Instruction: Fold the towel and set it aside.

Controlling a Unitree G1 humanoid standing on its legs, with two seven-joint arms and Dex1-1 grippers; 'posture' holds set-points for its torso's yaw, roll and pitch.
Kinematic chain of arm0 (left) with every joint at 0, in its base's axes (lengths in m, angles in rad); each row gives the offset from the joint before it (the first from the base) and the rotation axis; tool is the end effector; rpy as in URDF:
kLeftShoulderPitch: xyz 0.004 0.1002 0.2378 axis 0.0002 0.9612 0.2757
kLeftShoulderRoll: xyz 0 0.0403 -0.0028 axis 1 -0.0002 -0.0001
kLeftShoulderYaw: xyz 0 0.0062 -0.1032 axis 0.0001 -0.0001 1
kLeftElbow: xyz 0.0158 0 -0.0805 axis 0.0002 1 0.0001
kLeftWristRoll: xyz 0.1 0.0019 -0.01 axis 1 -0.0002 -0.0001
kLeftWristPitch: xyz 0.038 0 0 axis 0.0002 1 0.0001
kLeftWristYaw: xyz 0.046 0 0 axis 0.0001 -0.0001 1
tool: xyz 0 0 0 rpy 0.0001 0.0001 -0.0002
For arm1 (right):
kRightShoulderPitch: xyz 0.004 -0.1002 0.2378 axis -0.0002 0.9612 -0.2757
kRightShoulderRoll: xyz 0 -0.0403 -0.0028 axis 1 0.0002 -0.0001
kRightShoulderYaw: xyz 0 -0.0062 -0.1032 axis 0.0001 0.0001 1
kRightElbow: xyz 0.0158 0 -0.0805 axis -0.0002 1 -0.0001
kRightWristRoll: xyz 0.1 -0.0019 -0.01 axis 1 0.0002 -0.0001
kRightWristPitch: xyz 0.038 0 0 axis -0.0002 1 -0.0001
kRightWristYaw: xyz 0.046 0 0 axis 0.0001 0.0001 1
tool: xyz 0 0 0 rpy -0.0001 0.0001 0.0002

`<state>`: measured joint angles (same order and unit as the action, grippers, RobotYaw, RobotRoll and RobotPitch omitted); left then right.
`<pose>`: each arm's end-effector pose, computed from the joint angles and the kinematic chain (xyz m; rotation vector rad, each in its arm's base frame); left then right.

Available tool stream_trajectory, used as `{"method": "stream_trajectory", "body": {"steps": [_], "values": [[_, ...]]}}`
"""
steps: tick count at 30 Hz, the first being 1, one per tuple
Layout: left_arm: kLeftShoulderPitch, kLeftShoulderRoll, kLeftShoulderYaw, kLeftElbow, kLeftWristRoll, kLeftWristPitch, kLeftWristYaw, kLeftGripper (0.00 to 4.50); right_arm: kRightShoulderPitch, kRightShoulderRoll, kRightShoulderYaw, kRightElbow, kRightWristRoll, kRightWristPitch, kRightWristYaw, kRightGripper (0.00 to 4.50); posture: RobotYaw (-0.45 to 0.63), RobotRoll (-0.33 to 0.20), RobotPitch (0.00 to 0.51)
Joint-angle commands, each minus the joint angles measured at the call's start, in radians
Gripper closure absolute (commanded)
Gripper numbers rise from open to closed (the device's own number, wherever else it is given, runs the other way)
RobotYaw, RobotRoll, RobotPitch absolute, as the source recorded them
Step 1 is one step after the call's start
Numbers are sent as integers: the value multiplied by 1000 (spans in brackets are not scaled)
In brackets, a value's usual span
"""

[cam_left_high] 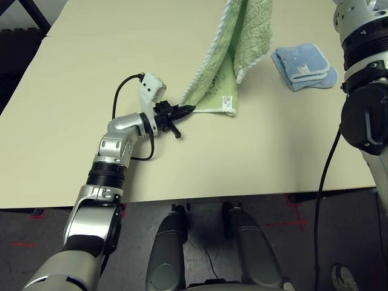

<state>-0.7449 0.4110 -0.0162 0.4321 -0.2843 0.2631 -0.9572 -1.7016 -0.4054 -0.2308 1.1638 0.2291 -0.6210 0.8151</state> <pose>0.3278 0.2005 0.1658 0.1328 0.0071 -0.9698 0.3335 -0.1742 0.4043 -0.3318 -1.1797 0.6458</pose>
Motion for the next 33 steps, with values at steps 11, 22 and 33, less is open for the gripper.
{"method": "stream_trajectory", "body": {"steps": [11, 22, 33], "values": [[47, 160, 92, -78, -11, 55, 15, 4494, 135, -93, -2, 25, -46, 36, -59, 4500, 21, 0, 222], [95, 275, 97, -201, -55, 189, -70, 4494, 262, -98, -4, -3, -48, 59, -74, 4500, 21, 0, 229], [94, 277, 77, -214, -56, 214, -104, 4024, 244, -108, -4, -2, -48, 61, -60, 4500, 12, 0, 229]]}}
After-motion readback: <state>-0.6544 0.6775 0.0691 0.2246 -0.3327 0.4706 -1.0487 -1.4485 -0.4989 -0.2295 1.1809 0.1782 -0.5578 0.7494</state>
